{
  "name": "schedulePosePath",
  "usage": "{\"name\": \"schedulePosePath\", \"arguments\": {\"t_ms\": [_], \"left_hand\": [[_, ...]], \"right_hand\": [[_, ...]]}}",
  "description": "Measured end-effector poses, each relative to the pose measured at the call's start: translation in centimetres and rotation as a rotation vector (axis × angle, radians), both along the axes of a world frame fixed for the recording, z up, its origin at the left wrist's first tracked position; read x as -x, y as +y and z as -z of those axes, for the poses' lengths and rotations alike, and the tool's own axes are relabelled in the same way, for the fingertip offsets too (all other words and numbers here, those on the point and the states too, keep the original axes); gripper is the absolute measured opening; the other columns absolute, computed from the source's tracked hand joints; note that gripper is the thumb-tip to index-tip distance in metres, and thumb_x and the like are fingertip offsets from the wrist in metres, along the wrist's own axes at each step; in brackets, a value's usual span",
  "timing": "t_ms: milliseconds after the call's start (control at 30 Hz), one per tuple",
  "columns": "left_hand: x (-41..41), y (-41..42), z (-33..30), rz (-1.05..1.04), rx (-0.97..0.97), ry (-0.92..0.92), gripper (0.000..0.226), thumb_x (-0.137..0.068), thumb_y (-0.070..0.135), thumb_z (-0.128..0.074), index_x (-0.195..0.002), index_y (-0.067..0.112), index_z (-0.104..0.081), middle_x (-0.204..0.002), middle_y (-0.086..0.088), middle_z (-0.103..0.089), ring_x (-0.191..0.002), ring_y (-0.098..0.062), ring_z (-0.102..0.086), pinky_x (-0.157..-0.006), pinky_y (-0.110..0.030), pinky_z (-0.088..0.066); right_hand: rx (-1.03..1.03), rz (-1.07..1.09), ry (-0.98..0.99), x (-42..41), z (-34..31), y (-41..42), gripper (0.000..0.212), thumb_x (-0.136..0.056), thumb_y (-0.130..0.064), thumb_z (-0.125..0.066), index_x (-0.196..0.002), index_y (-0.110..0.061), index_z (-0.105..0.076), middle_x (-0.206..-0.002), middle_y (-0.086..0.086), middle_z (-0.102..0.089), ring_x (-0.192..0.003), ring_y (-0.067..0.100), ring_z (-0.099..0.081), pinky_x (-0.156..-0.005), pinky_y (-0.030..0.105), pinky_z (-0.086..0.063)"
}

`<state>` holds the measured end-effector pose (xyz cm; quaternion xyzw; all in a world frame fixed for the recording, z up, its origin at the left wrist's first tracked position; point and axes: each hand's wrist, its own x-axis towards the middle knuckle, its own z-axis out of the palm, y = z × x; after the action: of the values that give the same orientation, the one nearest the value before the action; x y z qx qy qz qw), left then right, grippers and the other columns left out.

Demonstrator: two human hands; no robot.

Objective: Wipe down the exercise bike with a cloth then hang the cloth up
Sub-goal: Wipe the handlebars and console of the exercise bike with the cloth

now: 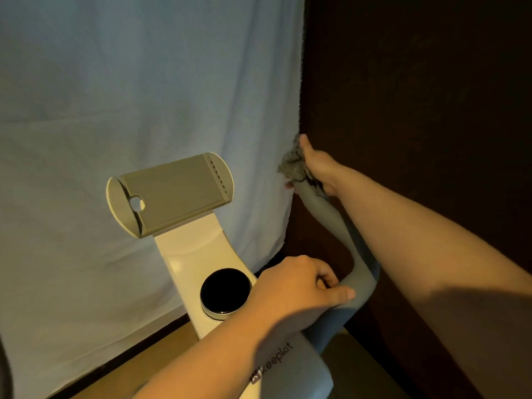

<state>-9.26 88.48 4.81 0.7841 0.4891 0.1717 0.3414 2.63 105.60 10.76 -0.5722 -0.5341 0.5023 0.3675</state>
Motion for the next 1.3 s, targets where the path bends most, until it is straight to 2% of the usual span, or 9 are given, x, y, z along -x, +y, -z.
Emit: {"name": "schedulePosePath", "arguments": {"t_ms": [100,233,500,600,700,867,1067,1200,1300], "left_hand": [[0.0,0.0,0.0,0.005,0.011,0.014,0.036,-0.081,0.064,-0.06,-0.097,0.033,-0.068,-0.072,0.014,-0.059,-0.068,-0.002,-0.055,-0.066,-0.029,-0.046],[0.1,0.0,-0.2,0.017,0.003,0.018,0.036,-0.082,0.063,-0.06,-0.097,0.032,-0.069,-0.073,0.012,-0.06,-0.07,-0.003,-0.056,-0.068,-0.03,-0.047],[0.1,0.0,0.1,0.004,0.008,-0.007,0.034,-0.081,0.062,-0.062,-0.096,0.032,-0.069,-0.077,0.009,-0.065,-0.073,-0.004,-0.06,-0.071,-0.033,-0.052],[0.1,-0.1,0.0,-0.003,-0.008,-0.013,0.034,-0.081,0.062,-0.062,-0.095,0.032,-0.069,-0.076,0.009,-0.065,-0.07,-0.004,-0.058,-0.068,-0.032,-0.05],[0.1,0.0,0.0,-0.016,0.018,-0.009,0.036,-0.079,0.064,-0.062,-0.096,0.032,-0.069,-0.075,0.012,-0.062,-0.07,-0.002,-0.057,-0.069,-0.029,-0.047],[0.1,-0.2,-0.1,-0.019,0.021,0.019,0.037,-0.079,0.065,-0.061,-0.098,0.034,-0.068,-0.079,0.013,-0.062,-0.073,-0.002,-0.057,-0.066,-0.026,-0.046],[0.1,-0.3,-0.5,-0.017,0.018,0.031,0.035,-0.081,0.064,-0.06,-0.097,0.033,-0.068,-0.079,0.013,-0.062,-0.074,-0.002,-0.058,-0.066,-0.026,-0.045],[0.0,-0.5,-0.5,-0.034,0.035,0.021,0.035,-0.08,0.063,-0.062,-0.097,0.034,-0.068,-0.076,0.014,-0.06,-0.07,-0.001,-0.055,-0.064,-0.025,-0.042],[0.0,-0.4,-0.6,-0.026,0.026,0.024,0.035,-0.08,0.063,-0.061,-0.097,0.033,-0.068,-0.078,0.013,-0.062,-0.072,-0.001,-0.056,-0.067,-0.026,-0.044]], "right_hand": [[0.137,-0.059,0.172,-0.8,1.2,-0.1,0.079,-0.091,-0.07,-0.032,-0.105,-0.001,-0.066,-0.082,0.014,-0.068,-0.064,0.02,-0.066,-0.06,0.03,-0.057],[0.335,-0.173,0.138,-3.4,3.4,-0.9,0.081,-0.087,-0.076,-0.034,-0.09,-0.002,-0.068,-0.074,0.014,-0.066,-0.06,0.022,-0.064,-0.056,0.032,-0.056],[-0.083,-0.034,0.033,-1.1,2.5,-0.4,0.06,-0.092,-0.067,-0.037,-0.113,-0.017,-0.063,-0.089,0.012,-0.074,-0.078,0.023,-0.072,-0.073,0.034,-0.057],[-0.081,-0.105,-0.155,-2.3,2.3,-0.2,0.063,-0.093,-0.069,-0.031,-0.107,-0.019,-0.068,-0.093,0.004,-0.075,-0.086,0.015,-0.07,-0.082,0.025,-0.053],[0.012,-0.107,-0.046,-1.3,0.5,1.6,0.079,-0.081,-0.078,-0.045,-0.132,-0.019,-0.057,-0.12,0.005,-0.067,-0.107,0.02,-0.064,-0.096,0.037,-0.05],[-0.144,-0.064,0.135,0.2,1.5,1.3,0.052,-0.091,-0.058,-0.053,-0.127,-0.021,-0.052,-0.103,0.01,-0.069,-0.079,0.02,-0.068,-0.065,0.032,-0.055],[-0.046,-0.129,-0.018,-0.1,0.0,1.4,0.054,-0.09,-0.066,-0.044,-0.115,-0.019,-0.056,-0.094,0.009,-0.07,-0.072,0.021,-0.07,-0.059,0.03,-0.056],[-0.214,-0.007,0.113,1.0,0.9,1.5,0.046,-0.093,-0.053,-0.055,-0.122,-0.019,-0.055,-0.103,0.005,-0.068,-0.081,0.018,-0.067,-0.063,0.03,-0.057],[-0.305,0.03,-0.024,0.2,2.9,0.5,0.037,-0.093,-0.057,-0.051,-0.113,-0.025,-0.05,-0.105,0.006,-0.066,-0.08,0.021,-0.069,-0.07,0.034,-0.06]]}}
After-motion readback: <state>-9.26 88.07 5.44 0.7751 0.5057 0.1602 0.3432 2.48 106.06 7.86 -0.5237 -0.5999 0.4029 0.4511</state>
